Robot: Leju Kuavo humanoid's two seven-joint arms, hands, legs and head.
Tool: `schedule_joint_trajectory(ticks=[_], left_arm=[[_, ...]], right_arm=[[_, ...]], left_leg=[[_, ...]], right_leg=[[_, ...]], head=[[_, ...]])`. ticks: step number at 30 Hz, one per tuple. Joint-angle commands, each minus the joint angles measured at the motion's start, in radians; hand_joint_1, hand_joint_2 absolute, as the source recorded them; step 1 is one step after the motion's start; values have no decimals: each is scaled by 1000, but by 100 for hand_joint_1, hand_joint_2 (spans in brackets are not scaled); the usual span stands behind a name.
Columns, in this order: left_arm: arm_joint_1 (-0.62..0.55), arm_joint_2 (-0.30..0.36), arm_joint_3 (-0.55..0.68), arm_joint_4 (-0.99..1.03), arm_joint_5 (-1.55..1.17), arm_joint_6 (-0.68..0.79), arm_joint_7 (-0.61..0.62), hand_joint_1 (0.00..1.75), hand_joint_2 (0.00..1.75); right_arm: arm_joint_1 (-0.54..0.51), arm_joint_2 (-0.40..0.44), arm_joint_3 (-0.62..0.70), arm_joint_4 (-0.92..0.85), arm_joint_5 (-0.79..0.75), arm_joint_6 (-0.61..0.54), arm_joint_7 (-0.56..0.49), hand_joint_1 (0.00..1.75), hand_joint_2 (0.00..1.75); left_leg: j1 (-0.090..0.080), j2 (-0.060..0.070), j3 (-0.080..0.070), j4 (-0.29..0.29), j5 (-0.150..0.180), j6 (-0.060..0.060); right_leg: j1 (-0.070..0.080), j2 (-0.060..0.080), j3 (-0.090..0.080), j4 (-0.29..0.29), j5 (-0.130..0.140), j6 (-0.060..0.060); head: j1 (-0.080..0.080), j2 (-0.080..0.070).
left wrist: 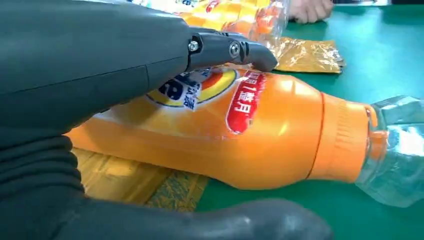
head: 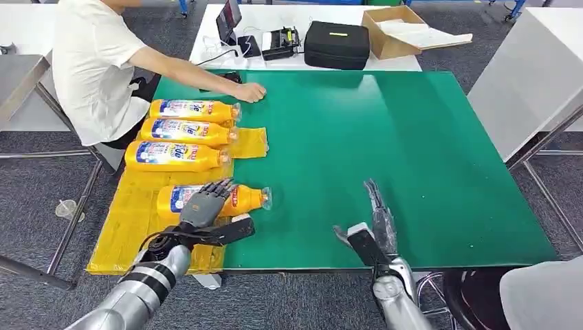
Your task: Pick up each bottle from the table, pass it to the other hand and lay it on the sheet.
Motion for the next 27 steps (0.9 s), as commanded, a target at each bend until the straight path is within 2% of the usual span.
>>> schedule_joint_trajectory(ticks=[1, 2, 3, 4, 5, 10, 13, 15, 16, 19, 20, 21, 22, 24, 25, 26, 27], left_arm=[[215, 73, -169, -452, 45, 152, -6, 0, 0], [244, 56, -154, -491, 91, 198, -24, 0, 0], [278, 22, -122, -528, 246, 232, -116, 0, 0], [293, -2, -112, -534, 353, 227, -162, 0, 0], [294, -4, -115, -533, 354, 229, -161, 0, 0], [277, 3, -126, -504, 375, 247, -168, 0, 0], [298, -62, -66, -500, 638, 167, -240, 0, 0], [289, -90, -72, -466, 701, 152, -246, 0, 0], [278, -100, -83, -438, 717, 174, -262, 0, 175], [262, -101, -101, -416, 762, 214, -276, 0, 175], [262, -101, -101, -416, 762, 214, -276, 0, 175], [271, -123, -75, -422, 886, 162, -248, 0, 175], [273, -126, -78, -421, 923, 149, -238, 0, 0], [282, -132, -98, -411, 967, 166, -225, 0, 0], [284, -130, -104, -409, 970, 171, -229, 0, 0], [294, -133, -100, -413, 997, 207, -229, 0, 175], [300, -131, -103, -418, 1006, 212, -231, 0, 175]], right_arm=[[63, 0, -67, -65, -14, 10, -14, 0, 175], [71, 12, -77, -91, -56, 43, -36, 0, 175], [86, 38, -102, -150, -229, 188, -52, 0, 175], [94, 60, -112, -180, -315, 248, -52, 0, 175], [94, 64, -109, -183, -315, 249, -51, 0, 175], [91, 63, -104, -179, -313, 246, -52, 0, 175], [134, 76, -87, -314, -458, 340, -52, 0, 175], [152, 88, -47, -351, -464, 349, -52, 0, 175], [156, 90, -16, -362, -452, 327, -52, 0, 175], [162, 86, 41, -416, -469, 235, -52, 0, 175], [162, 86, 41, -416, -469, 235, -52, 0, 0], [174, 109, 45, -471, -456, 108, -52, 0, 0], [171, 114, 62, -443, -466, 81, -52, 0, 0], [152, 140, 75, -296, -472, 58, -49, 0, 0], [152, 144, 77, -289, -473, 54, -51, 0, 0], [153, 148, 89, -278, -437, 0, -15, 0, 0], [156, 151, 94, -281, -420, -26, -19, 0, 0]], left_leg=[[1, 4, 1, 0, -3, -1], [1, 3, 0, 0, -2, 0], [1, 4, 0, 0, -4, -1], [1, 5, -2, 2, -4, 0], [0, 4, -6, 2, -3, 0], [1, 5, -9, 1, -3, -1], [1, 3, -11, 1, -2, -1], [1, 2, -12, 1, -2, 0], [0, 2, -13, 1, -1, 0], [1, 5, -10, 1, -3, -1], [1, 5, -12, 0, -2, -1], [2, 8, -8, 2, -6, -1], [1, 7, -10, 1, -4, -1], [2, 7, -10, 1, -3, -1], [1, 6, -10, 0, -2, -1], [2, 8, -7, 0, -4, -1], [2, 7, -9, -1, -3, -1]], right_leg=[[1, 2, 0, 0, -2, -4], [1, 1, -1, -1, -1, -3], [1, 2, -1, 0, -2, -4], [2, 3, -3, 1, -3, -5], [1, 2, -7, 1, -2, -3], [2, 2, -10, 0, -2, -4], [1, 1, -13, 0, -1, -3], [1, 0, -14, 1, -2, -3], [0, 0, -14, 1, -1, -2], [2, 2, -11, 0, -2, -4], [1, 2, -14, 0, -1, -3], [3, 4, -9, 1, -3, -6], [2, 3, -12, 1, -2, -5], [2, 3, -13, 1, -2, -4], [2, 2, -12, -1, -1, -3], [3, 3, -9, -2, -2, -5], [2, 4, -11, -2, -1, -3]], head=[[0, 0], [0, 0], [0, 0], [0, 0], [0, 0], [0, 0], [0, 0], [0, 0], [0, 0], [0, 0], [0, 0], [0, 0], [0, 0], [0, 0], [0, 0], [0, 0], [0, 0]])
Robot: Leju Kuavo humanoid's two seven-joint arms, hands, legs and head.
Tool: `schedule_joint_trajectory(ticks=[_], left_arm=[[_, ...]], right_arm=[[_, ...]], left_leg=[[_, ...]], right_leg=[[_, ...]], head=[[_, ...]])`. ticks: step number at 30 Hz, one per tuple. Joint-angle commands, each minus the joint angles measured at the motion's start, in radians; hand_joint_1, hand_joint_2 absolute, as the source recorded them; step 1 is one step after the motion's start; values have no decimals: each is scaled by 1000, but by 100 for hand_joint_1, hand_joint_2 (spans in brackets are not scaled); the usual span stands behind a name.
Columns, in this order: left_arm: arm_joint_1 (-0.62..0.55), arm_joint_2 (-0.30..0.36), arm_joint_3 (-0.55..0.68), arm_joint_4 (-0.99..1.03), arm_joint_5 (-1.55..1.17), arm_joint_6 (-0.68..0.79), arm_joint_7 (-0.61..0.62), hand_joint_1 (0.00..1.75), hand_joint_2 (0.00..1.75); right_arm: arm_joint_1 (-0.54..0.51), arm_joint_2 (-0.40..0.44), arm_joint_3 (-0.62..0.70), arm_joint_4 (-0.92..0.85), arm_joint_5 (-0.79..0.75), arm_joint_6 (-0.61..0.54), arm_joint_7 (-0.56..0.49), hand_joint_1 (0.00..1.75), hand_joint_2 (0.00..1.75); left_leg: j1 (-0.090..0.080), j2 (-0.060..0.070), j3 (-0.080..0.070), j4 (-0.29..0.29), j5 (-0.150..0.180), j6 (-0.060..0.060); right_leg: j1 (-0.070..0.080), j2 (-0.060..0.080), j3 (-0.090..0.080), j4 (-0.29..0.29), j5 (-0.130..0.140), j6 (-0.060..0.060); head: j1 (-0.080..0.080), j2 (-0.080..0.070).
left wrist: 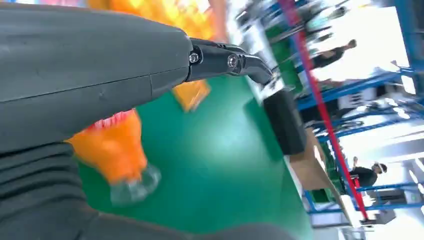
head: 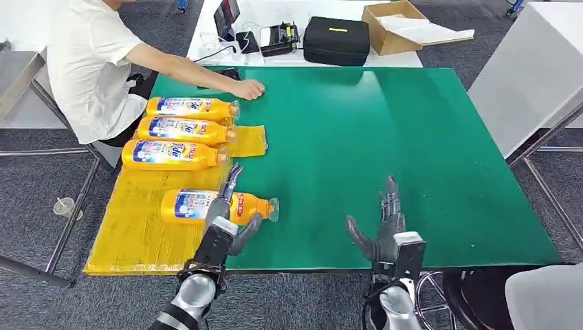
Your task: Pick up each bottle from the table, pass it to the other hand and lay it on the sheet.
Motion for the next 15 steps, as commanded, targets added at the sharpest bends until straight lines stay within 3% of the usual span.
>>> schedule_joint_trajectory(ticks=[1, 2, 3, 6, 15], left_arm=[[11, -26, -18, 44, 147, 61, 2, 0, 175], [19, -20, -32, 27, 161, 82, -3, 0, 175], [19, -20, -32, 27, 161, 82, -3, 0, 175], [47, 0, -58, -23, 197, 108, -10, 0, 175], [46, 4, -66, -26, 206, 117, -12, 0, 175]], right_arm=[[-8, 30, 123, 105, 116, -222, 14, 0, 0], [-4, 22, 139, 99, 106, -233, 33, 0, 0], [-4, 22, 139, 99, 106, -233, 33, 0, 175], [25, 8, 167, 42, 62, -252, 84, 0, 175], [31, -15, 179, 26, 67, -256, 89, 0, 175]], left_leg=[[2, 6, 7, 0, -4, -1], [1, 5, 4, -1, -2, -1], [2, 7, 7, 0, -4, -1], [2, 4, 5, 0, -3, -1], [1, 5, 5, 0, -3, -1]], right_leg=[[3, 4, 7, -2, -1, -5], [1, 4, 3, -1, -1, -3], [3, 5, 6, -1, -2, -5], [2, 2, 5, -1, -2, -4], [2, 3, 5, 0, -2, -5]], head=[[0, 0], [0, 0], [0, 0], [0, 0], [0, 0]])
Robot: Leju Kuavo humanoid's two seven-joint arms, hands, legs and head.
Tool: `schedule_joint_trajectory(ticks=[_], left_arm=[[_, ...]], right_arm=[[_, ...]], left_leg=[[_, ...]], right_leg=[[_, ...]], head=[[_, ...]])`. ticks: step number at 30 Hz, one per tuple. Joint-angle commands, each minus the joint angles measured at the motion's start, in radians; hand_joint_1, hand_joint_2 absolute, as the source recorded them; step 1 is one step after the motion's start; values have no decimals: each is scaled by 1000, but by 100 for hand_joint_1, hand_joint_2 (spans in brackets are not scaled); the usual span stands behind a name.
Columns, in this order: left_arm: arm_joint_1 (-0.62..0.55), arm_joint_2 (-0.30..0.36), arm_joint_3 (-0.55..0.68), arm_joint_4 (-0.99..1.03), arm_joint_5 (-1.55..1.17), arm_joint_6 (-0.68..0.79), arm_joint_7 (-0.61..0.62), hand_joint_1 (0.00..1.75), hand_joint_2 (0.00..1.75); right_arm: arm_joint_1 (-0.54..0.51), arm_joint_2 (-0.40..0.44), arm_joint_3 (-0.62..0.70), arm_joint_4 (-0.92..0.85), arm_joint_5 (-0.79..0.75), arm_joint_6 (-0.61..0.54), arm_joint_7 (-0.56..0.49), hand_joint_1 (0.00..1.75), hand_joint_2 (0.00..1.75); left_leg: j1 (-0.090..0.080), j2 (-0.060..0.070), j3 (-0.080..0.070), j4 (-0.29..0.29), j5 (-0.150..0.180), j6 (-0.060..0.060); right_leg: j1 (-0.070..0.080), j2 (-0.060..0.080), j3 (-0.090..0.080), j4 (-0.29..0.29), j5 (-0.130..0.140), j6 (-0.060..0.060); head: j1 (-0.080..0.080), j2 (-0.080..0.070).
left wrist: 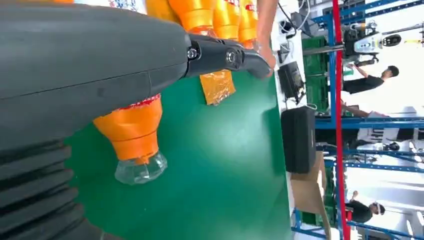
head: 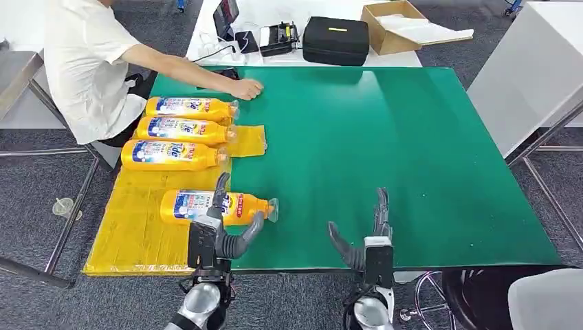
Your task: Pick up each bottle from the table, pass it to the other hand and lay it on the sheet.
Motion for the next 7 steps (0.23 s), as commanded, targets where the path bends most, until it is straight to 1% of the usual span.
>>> schedule_joint_trajectory(ticks=[1, 2, 4, 5, 7], left_arm=[[-6, 31, -36, -4, 4, 3, 1, 0, 175], [-6, 31, -36, -4, 4, 3, 1, 0, 175], [-6, 31, -36, -4, 4, 3, 1, 0, 175], [-6, 31, -36, -4, 4, 3, 1, 0, 175], [-6, 26, -37, -2, 12, 13, -16, 0, 175]], right_arm=[[-1, -43, 46, 2, -5, -3, 7, 0, 175], [-1, -43, 46, 2, -5, -3, 7, 0, 175], [-1, -43, 46, 2, -5, -3, 7, 0, 175], [-1, -43, 46, 2, -5, -3, 7, 0, 175], [-5, -67, 60, 7, 15, 4, 1, 0, 175]], left_leg=[[2, 4, 7, 1, -4, -1], [1, 2, 4, 0, -2, -1], [2, 3, 7, 1, -4, -1], [1, 3, 4, 0, -2, 0], [2, 4, 7, 1, -4, -1]], right_leg=[[3, 2, 7, 0, -3, -6], [2, 1, 4, -1, -1, -4], [3, 1, 7, 0, -3, -6], [1, 1, 4, -1, -1, -4], [3, 2, 7, 0, -3, -6]], head=[[0, 0], [0, 0], [0, 0], [0, 0], [0, 0]])
